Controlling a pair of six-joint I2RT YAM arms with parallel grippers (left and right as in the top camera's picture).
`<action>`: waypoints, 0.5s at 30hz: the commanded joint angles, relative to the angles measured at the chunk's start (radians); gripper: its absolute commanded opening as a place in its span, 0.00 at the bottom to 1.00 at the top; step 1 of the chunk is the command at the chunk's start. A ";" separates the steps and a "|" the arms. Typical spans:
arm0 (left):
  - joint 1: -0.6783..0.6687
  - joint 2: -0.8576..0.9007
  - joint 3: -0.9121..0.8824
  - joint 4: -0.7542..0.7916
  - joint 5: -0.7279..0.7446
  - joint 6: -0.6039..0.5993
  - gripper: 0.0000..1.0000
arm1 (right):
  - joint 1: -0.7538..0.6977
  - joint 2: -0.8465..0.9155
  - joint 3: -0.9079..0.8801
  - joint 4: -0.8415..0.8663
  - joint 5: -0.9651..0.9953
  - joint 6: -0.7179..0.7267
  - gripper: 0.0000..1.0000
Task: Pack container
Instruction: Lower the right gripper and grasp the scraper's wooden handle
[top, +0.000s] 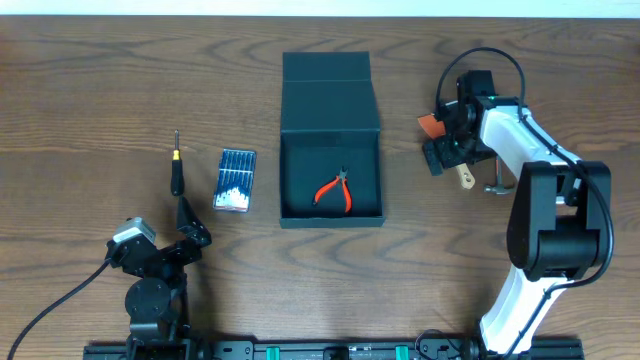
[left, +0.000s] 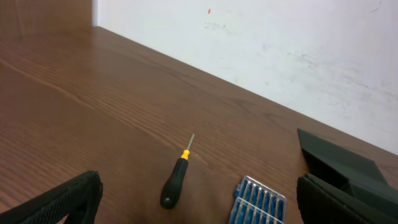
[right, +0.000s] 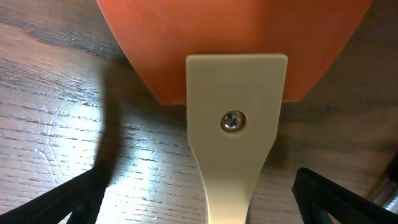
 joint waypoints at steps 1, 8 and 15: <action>0.002 -0.007 -0.031 -0.006 -0.002 0.018 0.99 | -0.024 0.025 -0.036 0.003 0.034 0.021 0.89; 0.002 -0.007 -0.031 -0.006 -0.002 0.017 0.99 | -0.056 0.025 -0.036 -0.009 0.033 0.070 0.53; 0.002 -0.007 -0.031 -0.006 -0.002 0.017 0.98 | -0.060 0.025 -0.036 -0.009 0.034 0.069 0.01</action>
